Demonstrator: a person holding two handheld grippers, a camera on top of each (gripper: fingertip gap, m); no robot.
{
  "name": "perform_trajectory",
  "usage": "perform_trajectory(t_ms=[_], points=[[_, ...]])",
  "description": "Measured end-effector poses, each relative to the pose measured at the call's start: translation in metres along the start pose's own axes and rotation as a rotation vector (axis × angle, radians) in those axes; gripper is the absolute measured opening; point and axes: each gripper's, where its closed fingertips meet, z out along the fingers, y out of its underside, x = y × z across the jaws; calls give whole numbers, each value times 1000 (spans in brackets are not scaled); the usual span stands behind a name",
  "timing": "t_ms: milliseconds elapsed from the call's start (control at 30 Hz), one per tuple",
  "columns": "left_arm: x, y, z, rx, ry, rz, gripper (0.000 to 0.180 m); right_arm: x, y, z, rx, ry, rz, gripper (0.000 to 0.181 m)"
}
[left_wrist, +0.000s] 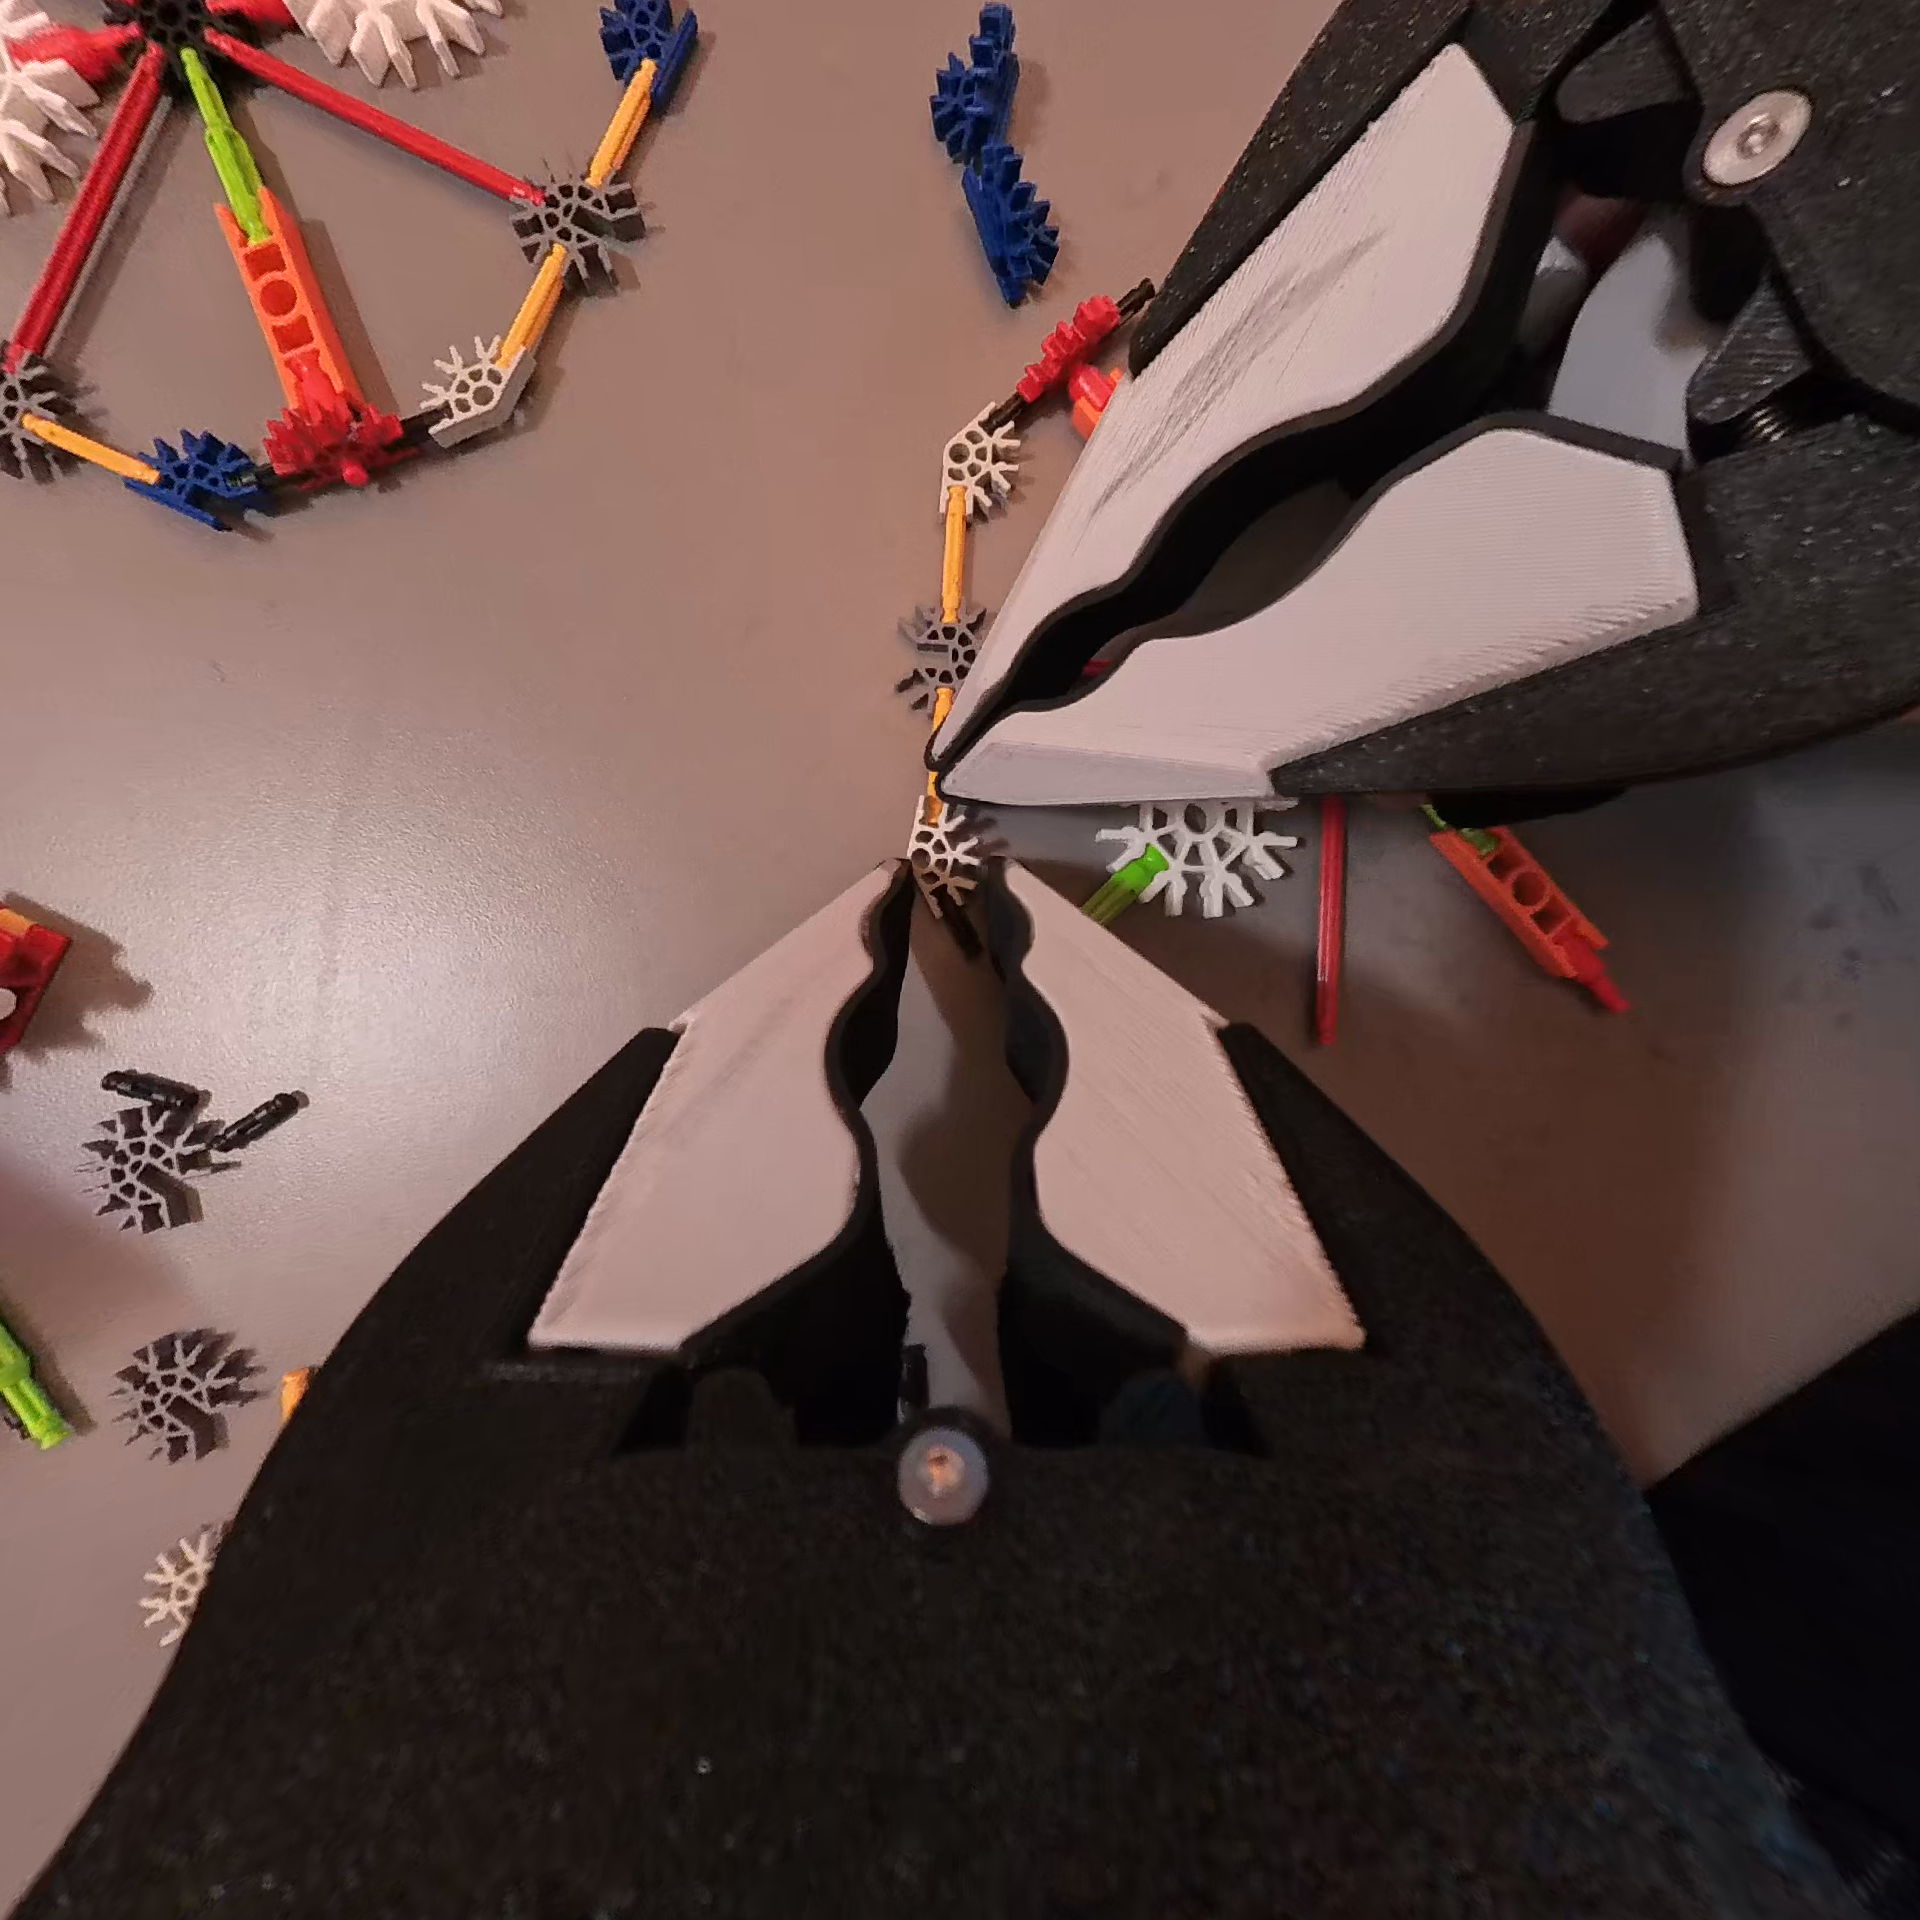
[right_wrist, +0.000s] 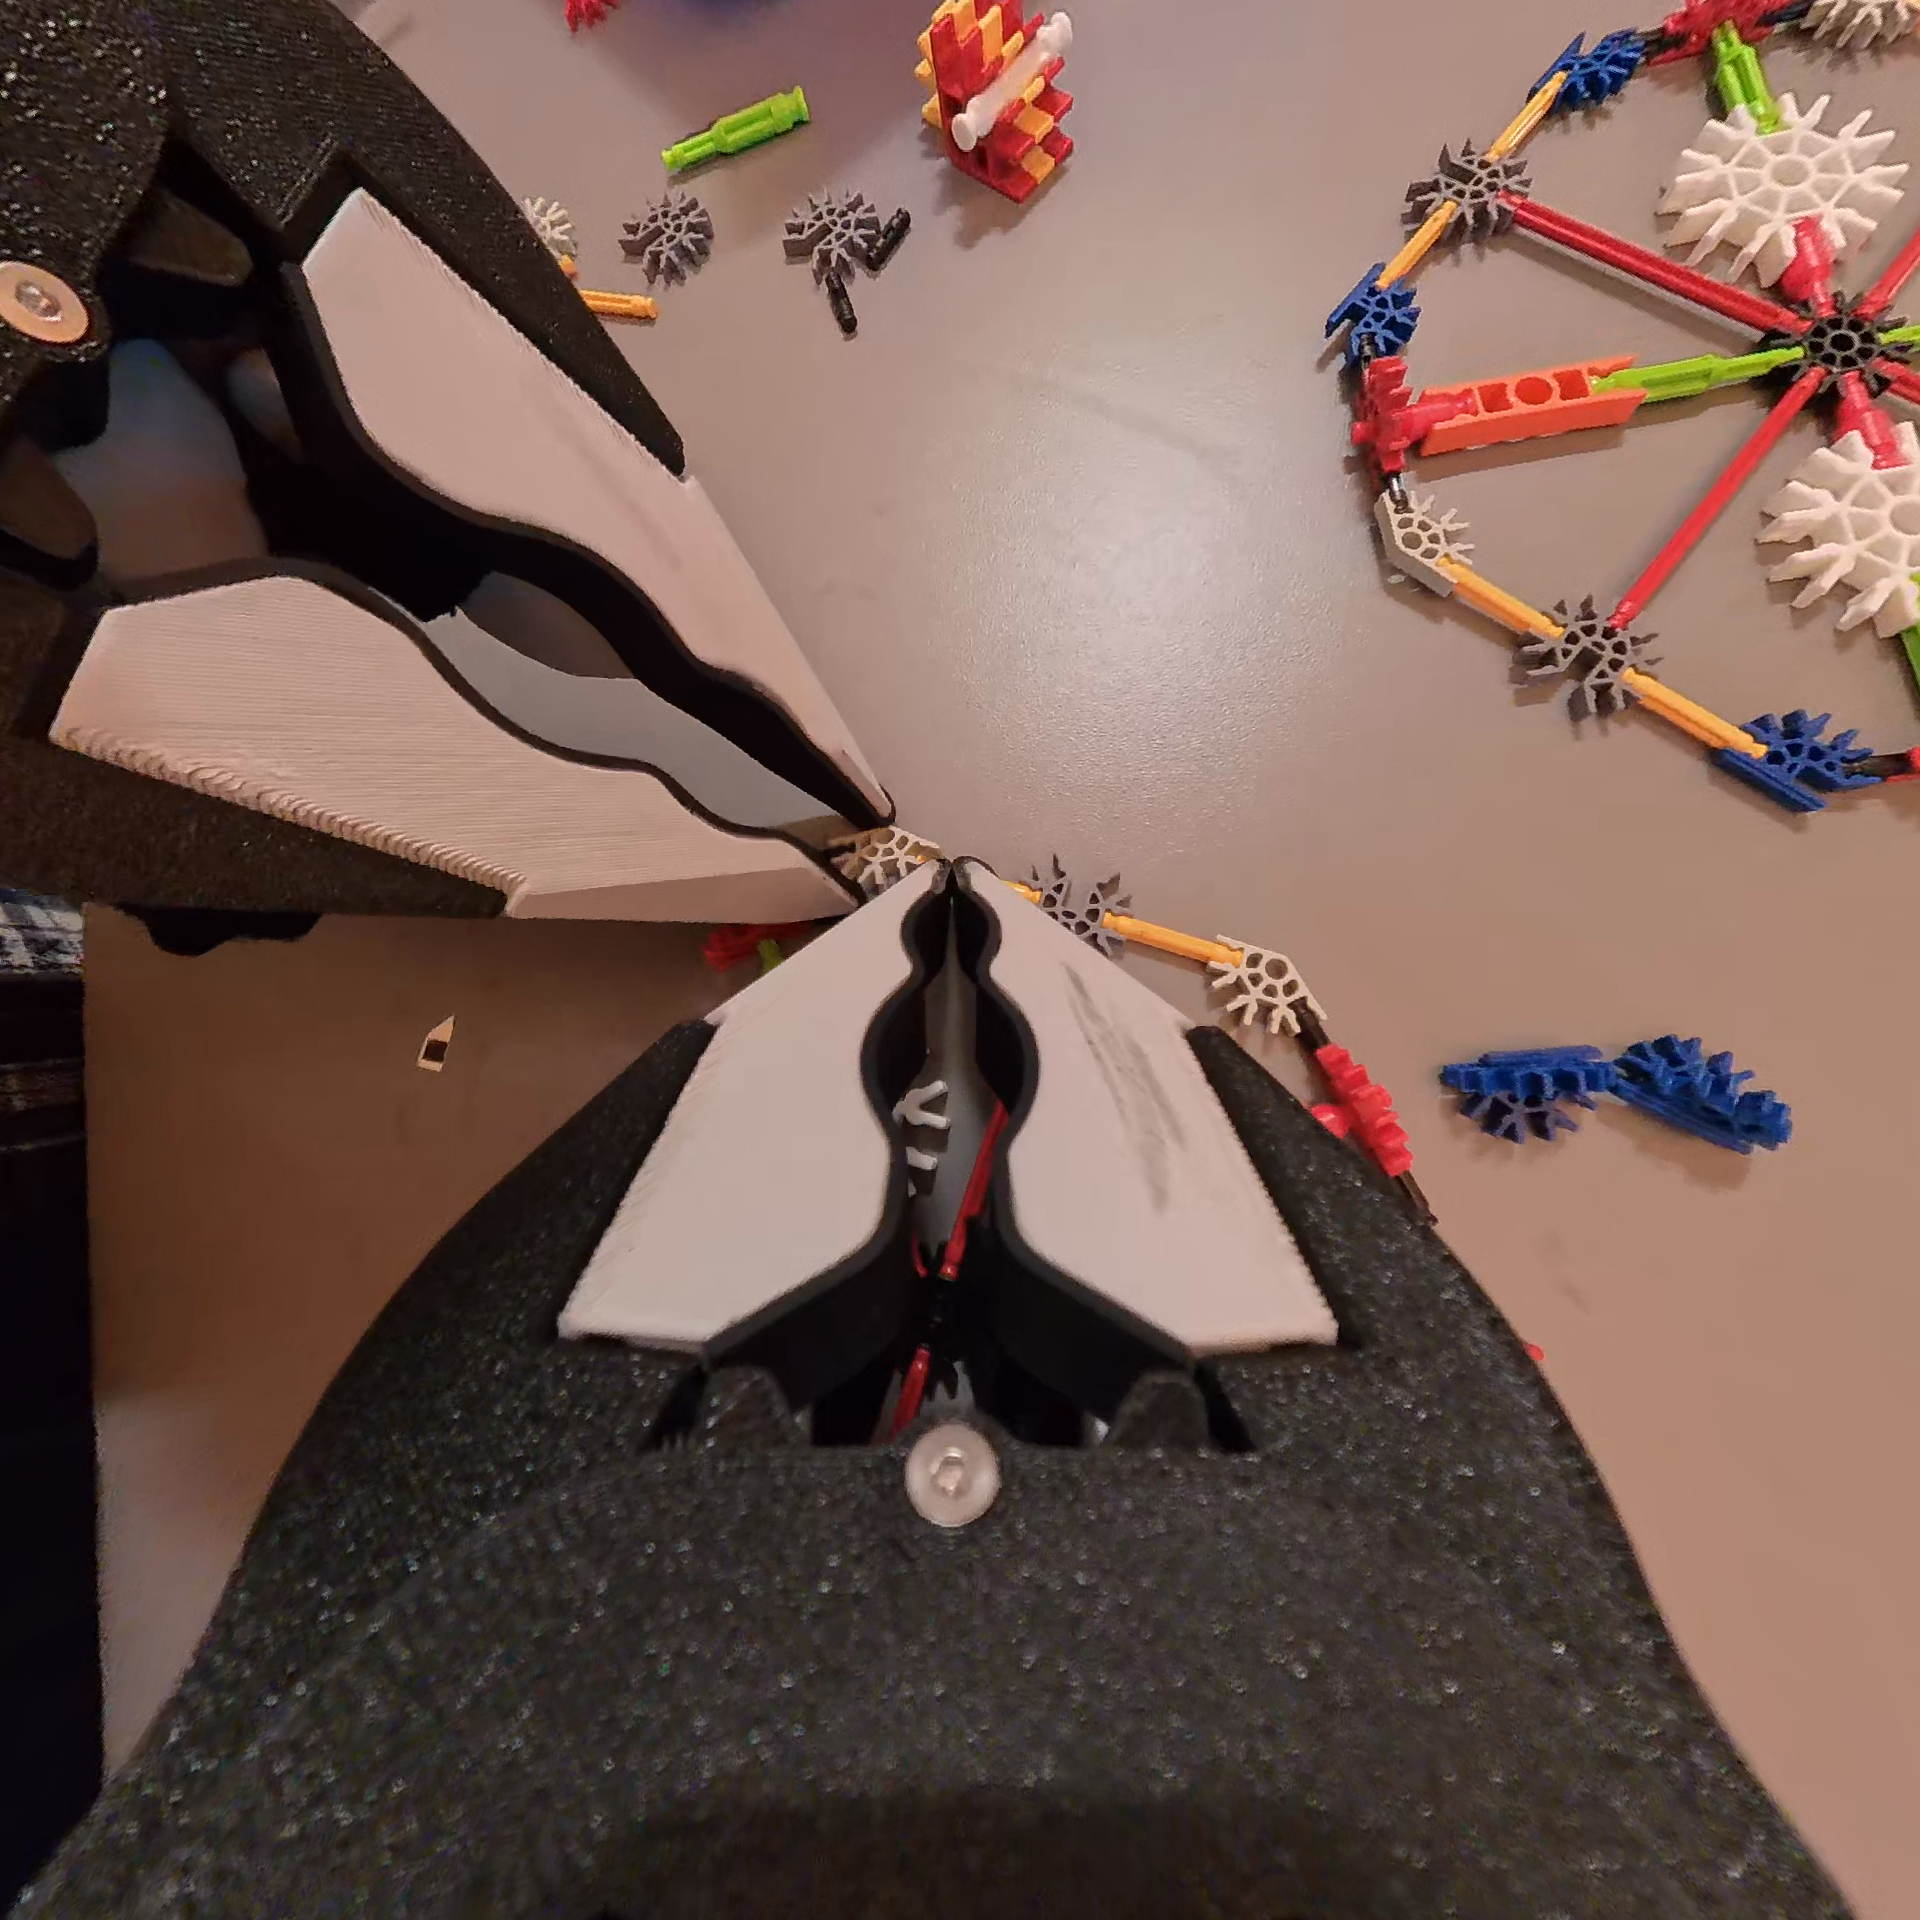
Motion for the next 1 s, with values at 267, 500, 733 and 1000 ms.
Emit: perform_trajectory(t_ms=[267,500,733,1000], points=[[4,1,0,1,9,7,10,1,-1,0,2,-5,7,0],[3,0,-2,14,4,11,9,1,-2,0,10,-13,20,0],[0,-5,-5,11,16,79,11,2,-4,-1,23,-18,34,0],[-1,-3,3,-29,33,160,11,2,-4,-1,26,-20,40,0]])
